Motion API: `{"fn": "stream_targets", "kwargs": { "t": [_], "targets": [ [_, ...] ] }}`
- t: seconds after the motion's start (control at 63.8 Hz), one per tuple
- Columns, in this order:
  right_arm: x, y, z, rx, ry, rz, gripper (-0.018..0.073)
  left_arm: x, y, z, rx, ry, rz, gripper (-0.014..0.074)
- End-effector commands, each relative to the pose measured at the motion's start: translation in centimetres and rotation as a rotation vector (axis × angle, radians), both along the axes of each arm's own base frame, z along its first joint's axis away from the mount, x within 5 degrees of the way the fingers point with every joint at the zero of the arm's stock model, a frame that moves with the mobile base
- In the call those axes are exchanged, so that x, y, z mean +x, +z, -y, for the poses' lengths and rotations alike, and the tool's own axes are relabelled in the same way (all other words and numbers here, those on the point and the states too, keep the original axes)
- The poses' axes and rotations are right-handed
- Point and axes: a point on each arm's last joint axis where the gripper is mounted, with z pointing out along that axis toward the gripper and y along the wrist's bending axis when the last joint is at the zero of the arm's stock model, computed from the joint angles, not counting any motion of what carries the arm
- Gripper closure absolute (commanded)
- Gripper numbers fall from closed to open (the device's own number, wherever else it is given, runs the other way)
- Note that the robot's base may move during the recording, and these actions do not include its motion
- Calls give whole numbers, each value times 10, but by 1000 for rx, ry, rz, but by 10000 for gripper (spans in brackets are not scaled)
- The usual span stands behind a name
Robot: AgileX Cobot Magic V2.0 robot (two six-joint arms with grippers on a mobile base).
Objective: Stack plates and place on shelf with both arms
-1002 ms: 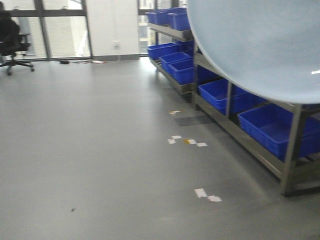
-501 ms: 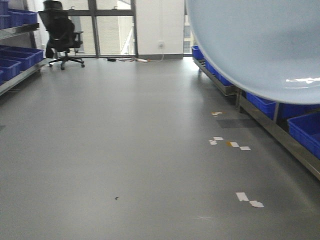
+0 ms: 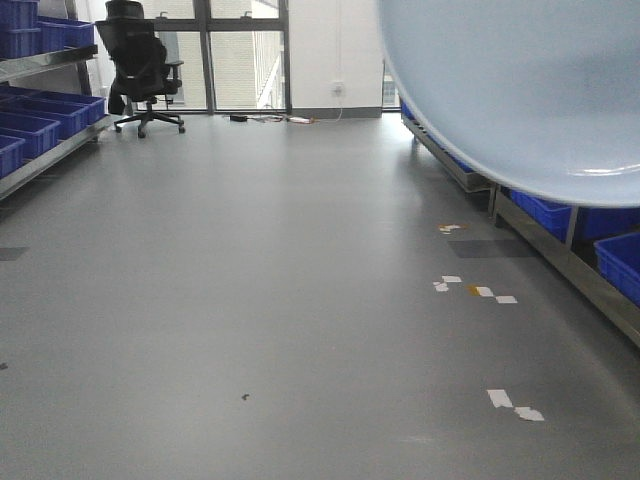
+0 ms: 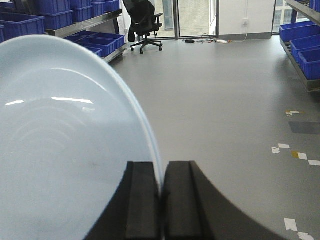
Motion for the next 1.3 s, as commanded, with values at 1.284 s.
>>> {"fn": "stream_targets", "kwargs": {
  "t": [1.284],
  "targets": [
    [0, 19, 2, 37, -18, 124, 523, 0, 17, -1, -19, 15, 108, 516]
  ]
}}
